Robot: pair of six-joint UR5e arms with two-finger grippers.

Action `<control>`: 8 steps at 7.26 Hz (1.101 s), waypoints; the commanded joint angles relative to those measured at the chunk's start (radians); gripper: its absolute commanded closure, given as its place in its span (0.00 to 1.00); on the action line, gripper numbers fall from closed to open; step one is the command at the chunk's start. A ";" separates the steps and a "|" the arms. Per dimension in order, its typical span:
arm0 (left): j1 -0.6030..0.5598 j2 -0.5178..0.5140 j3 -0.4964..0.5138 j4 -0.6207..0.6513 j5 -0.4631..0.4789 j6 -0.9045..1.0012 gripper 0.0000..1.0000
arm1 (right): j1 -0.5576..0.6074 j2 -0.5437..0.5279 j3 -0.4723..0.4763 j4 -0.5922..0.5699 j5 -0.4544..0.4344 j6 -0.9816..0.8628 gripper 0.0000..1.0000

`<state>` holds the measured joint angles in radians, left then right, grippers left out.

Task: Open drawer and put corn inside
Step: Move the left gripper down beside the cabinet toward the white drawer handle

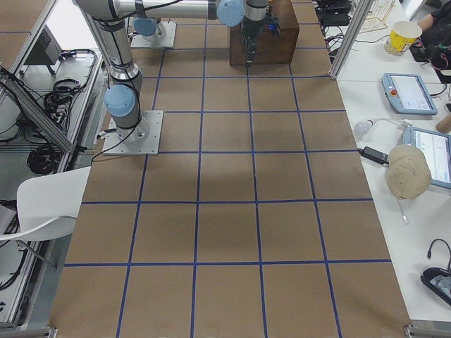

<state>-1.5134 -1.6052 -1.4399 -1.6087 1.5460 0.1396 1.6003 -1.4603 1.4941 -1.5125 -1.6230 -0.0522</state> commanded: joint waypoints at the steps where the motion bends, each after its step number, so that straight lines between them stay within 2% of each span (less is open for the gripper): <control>1: 0.001 0.004 -0.011 -0.008 0.014 0.000 0.00 | 0.000 0.000 0.000 0.000 0.000 0.000 0.00; 2: 0.001 -0.010 0.001 -0.004 0.076 0.000 0.00 | 0.001 0.000 0.000 0.000 0.000 0.000 0.00; 4: 0.009 -0.010 0.003 -0.007 0.007 -0.009 0.00 | 0.000 0.000 0.000 0.000 0.000 0.000 0.00; 8: 0.012 -0.002 0.007 -0.037 0.011 -0.011 0.00 | 0.000 0.000 0.000 0.000 0.000 0.000 0.00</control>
<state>-1.5024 -1.6107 -1.4348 -1.6373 1.5536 0.1291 1.6004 -1.4604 1.4941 -1.5125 -1.6230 -0.0522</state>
